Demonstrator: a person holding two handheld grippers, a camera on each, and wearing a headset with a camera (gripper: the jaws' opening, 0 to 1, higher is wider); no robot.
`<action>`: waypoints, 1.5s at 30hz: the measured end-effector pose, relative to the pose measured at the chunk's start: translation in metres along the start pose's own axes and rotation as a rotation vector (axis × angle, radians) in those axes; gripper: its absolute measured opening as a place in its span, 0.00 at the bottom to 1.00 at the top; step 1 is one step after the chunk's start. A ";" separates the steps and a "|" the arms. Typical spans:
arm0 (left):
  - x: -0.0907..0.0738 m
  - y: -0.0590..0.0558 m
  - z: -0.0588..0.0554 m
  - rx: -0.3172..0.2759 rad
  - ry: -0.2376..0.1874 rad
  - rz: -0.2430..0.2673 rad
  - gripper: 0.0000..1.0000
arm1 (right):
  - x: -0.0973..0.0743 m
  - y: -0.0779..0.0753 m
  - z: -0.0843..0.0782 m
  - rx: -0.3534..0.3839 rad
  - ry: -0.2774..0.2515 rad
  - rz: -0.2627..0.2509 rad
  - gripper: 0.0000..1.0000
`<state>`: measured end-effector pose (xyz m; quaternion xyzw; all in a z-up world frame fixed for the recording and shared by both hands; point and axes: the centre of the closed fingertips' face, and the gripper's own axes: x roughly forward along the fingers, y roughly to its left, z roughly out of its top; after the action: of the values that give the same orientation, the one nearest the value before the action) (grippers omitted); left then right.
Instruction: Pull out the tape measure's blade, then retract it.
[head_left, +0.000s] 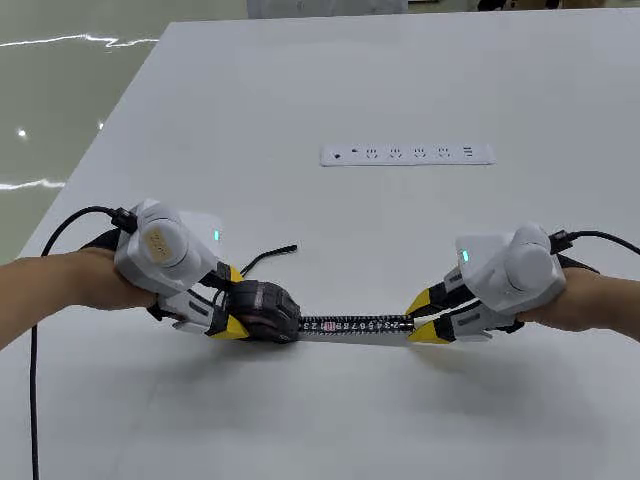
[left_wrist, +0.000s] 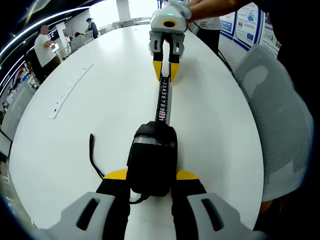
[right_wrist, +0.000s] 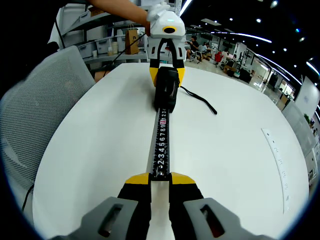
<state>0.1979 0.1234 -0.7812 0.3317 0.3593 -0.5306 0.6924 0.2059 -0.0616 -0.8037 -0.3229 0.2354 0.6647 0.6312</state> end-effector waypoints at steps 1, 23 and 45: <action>0.000 0.001 -0.001 0.000 0.000 0.000 0.26 | 0.000 -0.001 -0.001 0.002 0.000 0.002 0.11; 0.002 -0.001 0.000 -0.001 0.000 0.000 0.26 | -0.008 0.002 -0.005 0.011 0.000 0.002 0.11; 0.001 -0.002 0.003 -0.001 -0.001 0.001 0.26 | -0.014 0.003 -0.009 0.017 0.007 0.000 0.11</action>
<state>0.1960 0.1202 -0.7811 0.3313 0.3593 -0.5299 0.6931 0.2035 -0.0781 -0.7995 -0.3199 0.2431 0.6616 0.6331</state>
